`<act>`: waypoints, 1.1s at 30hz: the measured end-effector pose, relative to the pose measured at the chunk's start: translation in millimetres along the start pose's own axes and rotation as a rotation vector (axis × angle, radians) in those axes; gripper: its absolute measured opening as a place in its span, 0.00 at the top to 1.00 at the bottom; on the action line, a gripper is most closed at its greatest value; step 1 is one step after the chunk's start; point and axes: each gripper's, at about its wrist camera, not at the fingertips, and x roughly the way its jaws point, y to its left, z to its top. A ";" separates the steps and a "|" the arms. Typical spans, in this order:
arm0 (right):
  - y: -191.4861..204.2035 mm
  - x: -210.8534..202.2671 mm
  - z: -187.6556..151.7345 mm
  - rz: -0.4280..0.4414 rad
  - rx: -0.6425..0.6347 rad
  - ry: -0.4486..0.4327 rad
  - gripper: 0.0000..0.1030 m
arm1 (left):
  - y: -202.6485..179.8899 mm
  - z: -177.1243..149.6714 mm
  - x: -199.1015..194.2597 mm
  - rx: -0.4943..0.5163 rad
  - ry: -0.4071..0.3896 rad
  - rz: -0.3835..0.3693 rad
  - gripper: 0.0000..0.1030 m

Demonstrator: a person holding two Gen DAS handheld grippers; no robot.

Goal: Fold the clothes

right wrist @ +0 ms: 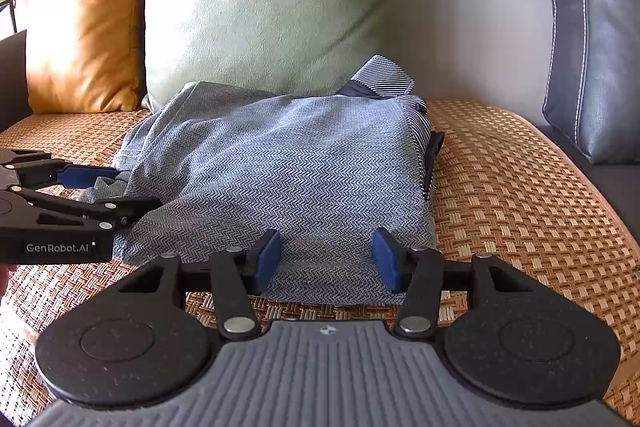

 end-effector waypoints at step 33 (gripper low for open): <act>-8.8 -190.9 30.8 0.137 -0.013 0.046 0.01 | -54.3 25.8 -219.7 -0.156 0.001 0.184 0.00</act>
